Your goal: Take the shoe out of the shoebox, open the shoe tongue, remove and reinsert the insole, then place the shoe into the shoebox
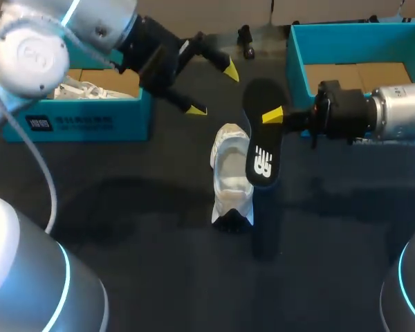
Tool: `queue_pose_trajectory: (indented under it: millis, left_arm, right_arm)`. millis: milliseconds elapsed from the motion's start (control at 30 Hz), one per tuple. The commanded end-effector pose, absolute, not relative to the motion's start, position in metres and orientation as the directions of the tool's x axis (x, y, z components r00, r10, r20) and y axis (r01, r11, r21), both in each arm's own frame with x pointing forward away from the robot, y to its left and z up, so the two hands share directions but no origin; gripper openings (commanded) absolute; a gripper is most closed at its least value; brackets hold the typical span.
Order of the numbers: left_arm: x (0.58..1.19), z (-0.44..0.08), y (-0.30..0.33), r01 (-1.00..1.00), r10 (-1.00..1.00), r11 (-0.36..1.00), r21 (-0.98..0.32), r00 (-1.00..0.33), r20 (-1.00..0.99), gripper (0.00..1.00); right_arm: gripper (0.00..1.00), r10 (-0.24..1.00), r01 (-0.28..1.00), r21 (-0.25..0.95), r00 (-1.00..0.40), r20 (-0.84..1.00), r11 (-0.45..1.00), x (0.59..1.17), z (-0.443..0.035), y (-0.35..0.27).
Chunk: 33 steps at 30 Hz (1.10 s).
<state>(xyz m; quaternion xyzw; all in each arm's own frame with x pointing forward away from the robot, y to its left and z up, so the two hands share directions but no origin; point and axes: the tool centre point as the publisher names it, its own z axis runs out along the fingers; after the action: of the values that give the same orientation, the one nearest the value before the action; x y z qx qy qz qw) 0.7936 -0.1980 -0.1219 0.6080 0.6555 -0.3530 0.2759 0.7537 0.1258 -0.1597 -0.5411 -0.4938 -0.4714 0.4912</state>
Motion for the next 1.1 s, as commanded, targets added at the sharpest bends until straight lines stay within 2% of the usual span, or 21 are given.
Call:
queue_pose_trajectory:
  millis: [33, 600, 1100]
  left_arm:
    - [0.791, -0.133, -0.197, 0.992, 0.297, 0.022, -0.124, -0.125, -0.947, 1.00]
    - [0.797, -0.147, -0.214, 0.999, 0.059, 0.035, -0.021, -0.023, -0.998, 1.00]
    - [0.804, -0.142, -0.242, 0.999, -0.020, 0.022, 0.032, 0.032, -0.999, 1.00]
  right_arm:
    - [0.00, 0.086, 0.997, -0.070, 0.073, 0.994, -0.040, 0.747, -0.154, 0.126]
    - [0.00, 0.072, 0.998, -0.055, 0.058, 0.996, -0.034, 0.744, -0.147, 0.142]
    - [0.00, 0.050, 0.999, -0.051, 0.051, 0.997, 0.003, 0.748, -0.142, 0.159]
